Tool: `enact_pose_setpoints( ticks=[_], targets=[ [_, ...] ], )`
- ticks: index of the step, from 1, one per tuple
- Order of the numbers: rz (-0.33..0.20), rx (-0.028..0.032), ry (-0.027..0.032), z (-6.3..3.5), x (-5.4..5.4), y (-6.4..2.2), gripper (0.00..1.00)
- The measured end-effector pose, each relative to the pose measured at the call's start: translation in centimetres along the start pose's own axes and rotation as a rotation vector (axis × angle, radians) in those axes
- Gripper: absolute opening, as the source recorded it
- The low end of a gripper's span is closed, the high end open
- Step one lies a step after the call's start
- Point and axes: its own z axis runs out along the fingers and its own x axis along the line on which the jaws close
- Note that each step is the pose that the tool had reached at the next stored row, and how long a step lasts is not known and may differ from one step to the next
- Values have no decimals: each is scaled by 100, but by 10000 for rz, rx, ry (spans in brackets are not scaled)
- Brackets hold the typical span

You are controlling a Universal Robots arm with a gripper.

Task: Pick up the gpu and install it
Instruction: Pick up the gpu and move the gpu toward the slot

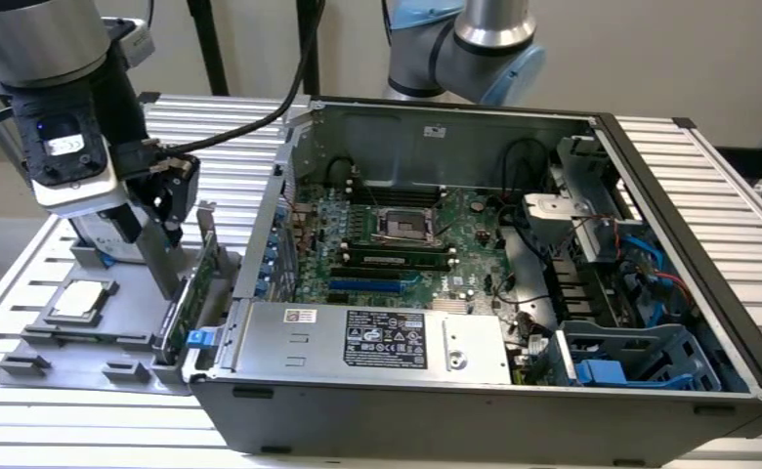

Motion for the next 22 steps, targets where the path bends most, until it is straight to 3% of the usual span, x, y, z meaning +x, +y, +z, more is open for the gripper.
enact_pose_setpoints(
  ticks=[22],
  targets=[
    [247,7,-12,399,9,-33,48]
  ],
)
